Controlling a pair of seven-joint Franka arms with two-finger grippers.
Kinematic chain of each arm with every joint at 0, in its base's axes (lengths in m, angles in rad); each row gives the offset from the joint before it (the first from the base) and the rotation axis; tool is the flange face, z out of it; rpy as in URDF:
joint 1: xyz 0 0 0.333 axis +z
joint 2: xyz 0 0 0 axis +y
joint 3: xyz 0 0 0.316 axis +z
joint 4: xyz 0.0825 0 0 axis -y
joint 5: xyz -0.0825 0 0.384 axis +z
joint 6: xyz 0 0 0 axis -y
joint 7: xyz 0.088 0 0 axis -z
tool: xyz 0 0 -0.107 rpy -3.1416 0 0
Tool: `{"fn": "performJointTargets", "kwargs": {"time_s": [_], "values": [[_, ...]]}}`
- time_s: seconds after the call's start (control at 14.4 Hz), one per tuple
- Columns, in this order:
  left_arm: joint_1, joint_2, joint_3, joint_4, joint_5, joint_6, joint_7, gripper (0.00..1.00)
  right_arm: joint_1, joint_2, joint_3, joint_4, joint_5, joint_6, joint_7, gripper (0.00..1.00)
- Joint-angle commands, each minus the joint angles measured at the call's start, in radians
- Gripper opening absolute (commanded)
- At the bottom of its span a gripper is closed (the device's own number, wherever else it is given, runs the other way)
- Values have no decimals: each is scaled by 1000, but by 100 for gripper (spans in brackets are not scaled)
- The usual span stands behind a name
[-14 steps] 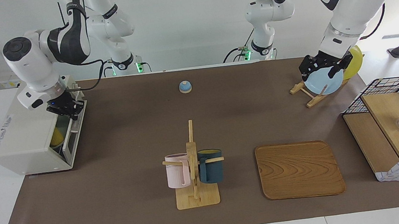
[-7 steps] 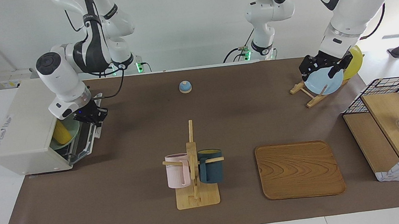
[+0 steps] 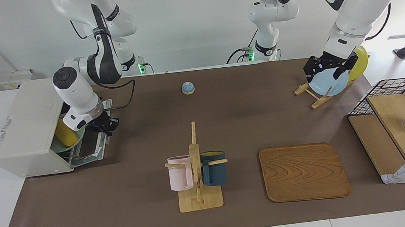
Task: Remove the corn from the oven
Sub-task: 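Pull the oven door down open with the right gripper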
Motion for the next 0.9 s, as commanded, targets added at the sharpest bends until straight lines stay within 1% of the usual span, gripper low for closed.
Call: {"fn": "performJointTargets", "kwargs": {"time_s": [0.0, 0.14, 0.42, 0.62, 0.83], "values": [[6, -21, 0, -17, -12, 6, 5, 100, 6, 41, -16, -17, -18, 89, 14, 0], [6, -21, 0, -18, -12, 6, 5, 100, 4, 87, -15, -18, -18, 120, 14, 0], [8, -21, 0, -17, -12, 6, 5, 100, 9, 129, -15, -14, -13, 155, 33, 0], [8, -21, 0, -17, -12, 6, 5, 100, 75, 133, -13, -5, -10, 154, 106, 0], [8, -21, 1, -18, -12, 6, 5, 100, 127, 123, -13, 23, -5, 115, 165, 0]]}}
